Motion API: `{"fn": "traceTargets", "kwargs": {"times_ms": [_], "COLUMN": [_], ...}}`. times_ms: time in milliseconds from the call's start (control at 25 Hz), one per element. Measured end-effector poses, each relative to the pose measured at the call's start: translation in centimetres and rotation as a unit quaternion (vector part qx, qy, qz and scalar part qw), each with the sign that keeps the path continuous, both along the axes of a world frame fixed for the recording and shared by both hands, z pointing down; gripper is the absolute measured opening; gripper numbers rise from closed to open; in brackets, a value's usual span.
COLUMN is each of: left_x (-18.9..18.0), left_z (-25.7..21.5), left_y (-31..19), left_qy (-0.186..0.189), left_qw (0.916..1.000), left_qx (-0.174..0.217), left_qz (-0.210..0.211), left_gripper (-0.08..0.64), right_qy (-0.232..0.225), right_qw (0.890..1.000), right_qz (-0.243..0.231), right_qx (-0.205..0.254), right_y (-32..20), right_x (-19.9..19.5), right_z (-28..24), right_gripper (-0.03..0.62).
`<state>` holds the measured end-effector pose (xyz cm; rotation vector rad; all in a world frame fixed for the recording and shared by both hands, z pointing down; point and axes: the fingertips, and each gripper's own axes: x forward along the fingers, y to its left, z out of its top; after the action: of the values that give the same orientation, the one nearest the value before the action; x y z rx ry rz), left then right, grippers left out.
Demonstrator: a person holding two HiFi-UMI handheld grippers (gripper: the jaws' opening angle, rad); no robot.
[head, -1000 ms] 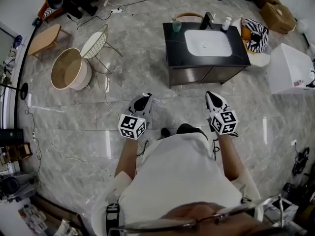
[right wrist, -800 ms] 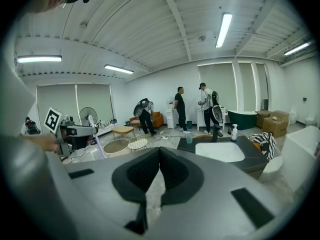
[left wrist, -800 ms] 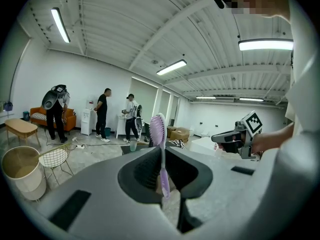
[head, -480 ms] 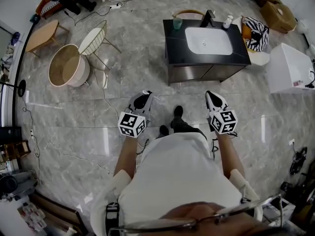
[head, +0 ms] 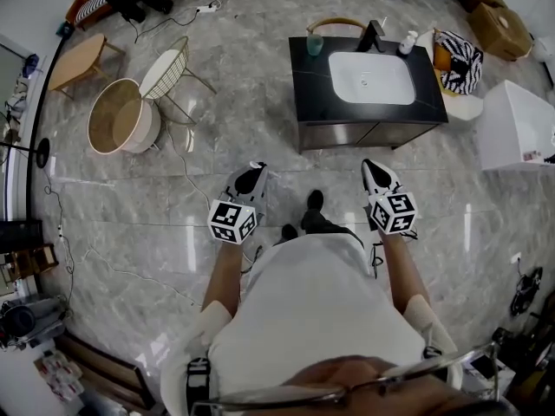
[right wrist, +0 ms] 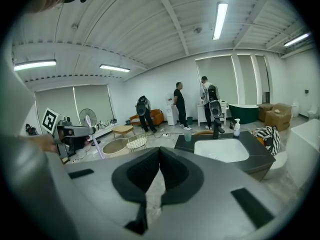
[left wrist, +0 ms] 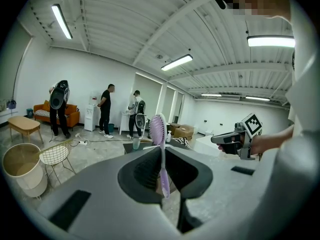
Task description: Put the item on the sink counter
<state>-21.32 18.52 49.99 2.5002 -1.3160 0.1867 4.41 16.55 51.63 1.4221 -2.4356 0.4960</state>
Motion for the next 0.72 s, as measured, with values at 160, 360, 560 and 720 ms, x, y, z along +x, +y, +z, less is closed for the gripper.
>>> {"fn": "traceTargets", "kwargs": {"times_ms": [160,360,560,720], "left_x": [0.6,1.5,2.6,4.3], "left_z": [0.2,-0.2,-1.0,-1.2], "left_y": [-2.6,-6.4,-10.2,-12.6], "left_qy": [-0.004,-0.011,-0.019,-0.024], "left_qw": [0.9999,0.9998,0.9996,0.9995], "left_qx": [-0.009,-0.01,-0.01,-0.009], "left_qz": [-0.008,-0.013,-0.018,-0.02], "left_gripper": [0.029,0.029,0.028,0.029], "right_qy": [-0.009,-0.019,-0.025,-0.029], "right_qw": [1.0,1.0,0.999,0.999], "right_qz": [-0.007,-0.014,-0.026,-0.031], "right_qx": [-0.005,-0.003,0.003,-0.001], "right_y": [-3.2,-7.6,-11.7,-14.4], "right_x": [0.3,0.8,1.3,2.6], "right_z": [0.3,0.6,0.4,1.0], "right_gripper": [0.006,0.006,0.006,0.006]}}
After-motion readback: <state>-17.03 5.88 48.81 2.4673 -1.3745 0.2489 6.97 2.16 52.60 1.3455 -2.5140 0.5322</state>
